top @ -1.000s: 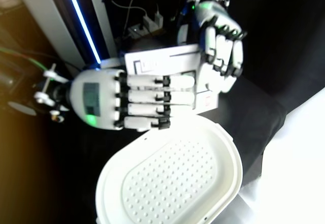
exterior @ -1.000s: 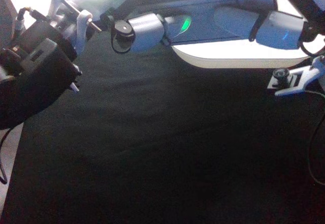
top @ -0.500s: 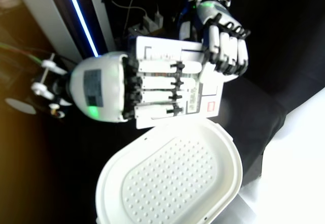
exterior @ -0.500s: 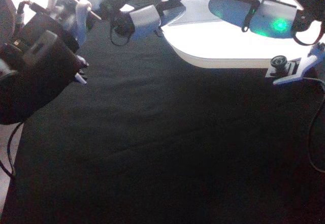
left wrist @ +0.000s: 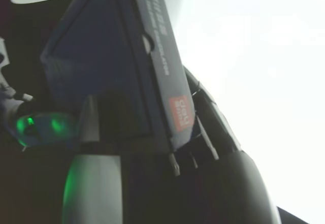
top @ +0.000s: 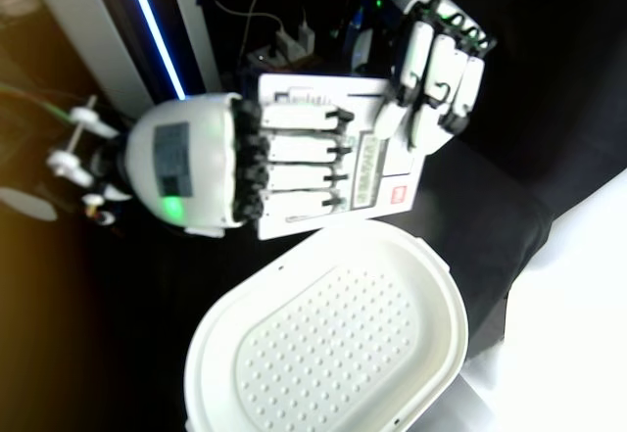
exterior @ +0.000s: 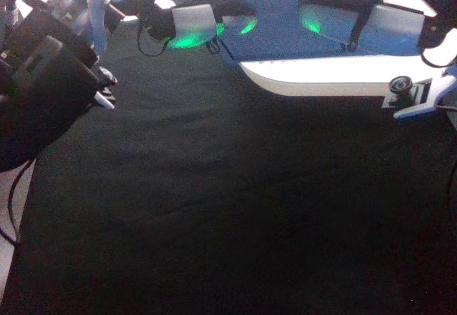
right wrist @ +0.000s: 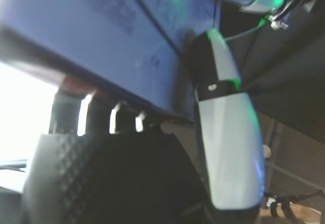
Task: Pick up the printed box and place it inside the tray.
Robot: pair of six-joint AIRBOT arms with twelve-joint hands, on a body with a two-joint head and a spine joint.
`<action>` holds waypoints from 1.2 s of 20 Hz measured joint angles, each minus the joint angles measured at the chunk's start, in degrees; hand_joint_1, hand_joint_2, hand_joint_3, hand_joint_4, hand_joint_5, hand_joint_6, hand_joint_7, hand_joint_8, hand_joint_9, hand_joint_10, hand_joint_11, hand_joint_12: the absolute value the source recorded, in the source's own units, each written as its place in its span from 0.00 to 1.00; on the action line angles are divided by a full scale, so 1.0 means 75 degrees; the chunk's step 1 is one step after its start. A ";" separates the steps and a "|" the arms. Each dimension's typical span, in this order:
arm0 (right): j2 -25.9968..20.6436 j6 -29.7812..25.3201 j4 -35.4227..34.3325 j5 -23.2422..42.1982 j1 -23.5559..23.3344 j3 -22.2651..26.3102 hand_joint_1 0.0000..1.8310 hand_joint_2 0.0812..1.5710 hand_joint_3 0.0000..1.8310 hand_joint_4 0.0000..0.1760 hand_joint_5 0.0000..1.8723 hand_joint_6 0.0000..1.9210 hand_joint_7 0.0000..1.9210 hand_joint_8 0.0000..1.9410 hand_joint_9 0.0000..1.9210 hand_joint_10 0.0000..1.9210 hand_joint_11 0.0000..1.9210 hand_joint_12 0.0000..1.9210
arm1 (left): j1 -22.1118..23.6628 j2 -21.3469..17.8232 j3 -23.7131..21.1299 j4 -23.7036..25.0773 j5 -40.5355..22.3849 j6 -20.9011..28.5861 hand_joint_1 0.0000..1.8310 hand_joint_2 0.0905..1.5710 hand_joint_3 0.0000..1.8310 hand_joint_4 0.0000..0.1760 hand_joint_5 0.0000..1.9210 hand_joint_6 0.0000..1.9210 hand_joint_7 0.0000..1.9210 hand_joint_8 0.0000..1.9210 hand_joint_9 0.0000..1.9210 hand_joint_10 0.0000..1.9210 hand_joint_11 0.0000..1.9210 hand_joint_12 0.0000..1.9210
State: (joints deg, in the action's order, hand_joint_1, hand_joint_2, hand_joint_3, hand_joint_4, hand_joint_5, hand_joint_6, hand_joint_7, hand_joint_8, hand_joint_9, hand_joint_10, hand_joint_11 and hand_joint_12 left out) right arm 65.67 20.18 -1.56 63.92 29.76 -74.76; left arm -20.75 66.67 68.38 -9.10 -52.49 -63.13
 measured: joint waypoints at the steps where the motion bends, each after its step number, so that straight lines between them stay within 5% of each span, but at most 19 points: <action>1: -0.0047 -0.0003 0.0076 -0.0009 0.0000 0.0020 0.65 0.67 0.00 0.00 0.55 0.44 0.62 0.23 0.69 0.28 0.61 0.60 | -0.0050 -0.0073 -0.0099 -0.0015 0.0029 0.0044 0.52 0.71 0.00 0.00 0.32 0.24 0.34 0.02 0.34 0.00 0.25 0.22; 2: -0.0082 0.0000 0.0160 -0.0026 0.0003 0.0047 0.69 0.65 0.01 0.00 0.58 0.33 0.62 0.40 0.71 0.27 0.60 0.63 | -0.0102 -0.0152 -0.0157 0.0055 0.0029 0.0044 0.48 0.69 0.00 0.00 0.28 0.07 0.31 0.00 0.29 0.00 0.23 0.18; 3: -0.0125 0.0003 0.0073 -0.0117 0.0003 0.0050 0.70 0.67 0.00 0.00 0.54 0.37 0.59 0.48 0.72 0.30 0.60 0.66 | -0.0140 -0.0256 -0.0198 0.0114 0.0000 0.0020 0.42 0.69 0.00 0.00 0.27 0.02 0.27 0.00 0.24 0.00 0.20 0.14; 4: -0.0219 0.0003 0.0055 -0.0207 0.0003 0.0047 0.70 0.67 0.00 0.00 0.54 0.44 0.56 0.46 0.73 0.33 0.61 0.68 | -0.0140 -0.0350 -0.0207 -0.0003 -0.0050 0.0009 0.39 0.67 0.00 0.00 0.26 0.00 0.25 0.00 0.23 0.00 0.20 0.13; 5: -0.0303 0.0032 0.0015 -0.0300 0.0003 0.0032 0.65 0.68 0.00 0.00 0.54 0.46 0.62 0.31 0.72 0.36 0.61 0.68 | -0.0143 -0.0460 -0.0207 -0.0134 -0.0152 -0.0009 0.38 0.67 0.00 0.00 0.25 0.00 0.25 0.00 0.23 0.00 0.20 0.13; 6: -0.0364 0.0058 -0.0026 -0.0335 0.0003 0.0026 0.69 0.67 0.00 0.00 0.55 0.36 0.60 0.46 0.71 0.34 0.62 0.66 | -0.0146 -0.0533 -0.0207 -0.0268 -0.0283 -0.0009 0.35 0.66 0.00 0.00 0.22 0.00 0.22 0.00 0.20 0.00 0.18 0.12; 7: -0.0420 0.0070 -0.0012 -0.0414 0.0003 0.0009 0.69 0.67 0.00 0.00 0.55 0.43 0.57 0.45 0.71 0.31 0.61 0.63 | -0.0160 -0.0589 -0.0236 -0.0344 -0.0370 -0.0012 0.32 0.66 0.00 0.00 0.19 0.00 0.20 0.00 0.19 0.00 0.17 0.12; 11: -0.0580 0.0152 0.0163 -0.0560 0.0006 0.0009 0.69 0.70 0.00 0.00 0.49 0.43 0.54 0.58 0.68 0.30 0.56 0.64 | -0.0283 -0.0635 -0.0367 -0.0090 -0.0376 -0.0009 0.28 0.64 0.00 0.06 0.10 0.00 0.15 0.00 0.13 0.00 0.04 0.38; 13: -0.0650 0.0172 0.0233 -0.0580 0.0006 -0.0064 0.69 0.70 0.00 0.00 0.49 0.53 0.51 0.54 0.66 0.37 0.55 0.67 | -0.0356 -0.0673 -0.0414 -0.0114 -0.0385 -0.0006 0.30 0.63 0.00 0.28 0.10 0.00 0.14 0.00 0.11 0.00 0.00 0.43; 15: -0.0702 0.0204 0.0245 -0.0606 0.0006 -0.0149 0.69 0.70 0.00 0.00 0.49 0.54 0.51 0.53 0.65 0.37 0.56 0.65 | -0.0446 -0.0775 -0.0434 -0.0102 -0.0402 -0.0006 0.30 0.60 0.00 0.25 0.10 0.00 0.12 0.00 0.12 0.00 0.00 0.46; 16: -0.0714 0.0230 0.0219 -0.0656 0.0006 -0.0189 0.69 0.69 0.00 0.00 0.49 0.46 0.55 0.53 0.66 0.33 0.56 0.62 | -0.0536 -0.0871 -0.0472 -0.0085 -0.0423 -0.0009 0.33 0.61 0.00 0.10 0.10 0.00 0.10 0.00 0.13 0.01 0.00 0.49; 17: -0.0717 0.0233 0.0236 -0.0682 0.0006 -0.0216 0.69 0.70 0.00 0.00 0.49 0.52 0.52 0.53 0.66 0.29 0.56 0.59 | -0.0589 -0.0924 -0.0510 -0.0079 -0.0411 -0.0012 0.34 0.61 0.00 0.01 0.10 0.00 0.10 0.00 0.14 0.01 0.00 0.51; 20: -0.0714 0.0283 0.0300 -0.0918 -0.0067 -0.0297 0.68 0.70 0.00 0.00 0.48 0.55 0.51 0.54 0.68 0.29 0.56 0.65 | -0.0880 -0.1032 -0.0632 -0.0052 -0.0437 -0.0009 0.39 0.63 0.00 0.00 0.09 0.00 0.12 0.00 0.13 0.00 0.00 0.55; 21: -0.0717 0.0289 0.0373 -0.1096 -0.0201 -0.0338 0.64 0.70 0.00 0.00 0.51 0.52 0.59 0.32 0.70 0.29 0.58 0.65 | -0.0968 -0.1032 -0.0635 -0.0076 -0.0396 -0.0009 0.41 0.58 0.00 0.00 0.09 0.00 0.11 0.00 0.13 0.00 0.00 0.50; 22: -0.0731 0.0306 0.0510 -0.1282 -0.0417 -0.0382 0.69 0.67 0.00 0.00 0.55 0.36 0.60 0.45 0.70 0.29 0.58 0.67 | -0.1020 -0.1032 -0.0635 -0.0096 -0.0399 -0.0009 0.38 0.57 0.00 0.10 0.09 0.00 0.13 0.00 0.14 0.00 0.00 0.46; 24: -0.0764 0.0522 0.0880 -0.1772 -0.0950 -0.0417 0.65 0.67 0.00 0.00 0.57 0.42 0.67 0.16 0.72 0.27 0.59 0.65 | -0.1116 -0.1055 -0.0653 -0.0117 -0.0396 -0.0009 0.39 0.53 0.00 0.24 0.09 0.00 0.12 0.00 0.14 0.00 0.00 0.44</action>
State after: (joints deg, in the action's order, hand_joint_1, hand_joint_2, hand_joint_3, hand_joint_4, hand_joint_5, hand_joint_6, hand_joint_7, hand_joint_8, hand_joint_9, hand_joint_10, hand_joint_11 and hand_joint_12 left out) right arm 59.94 24.10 5.04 50.63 22.63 -77.89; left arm -29.12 58.76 63.48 -9.98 -55.46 -63.20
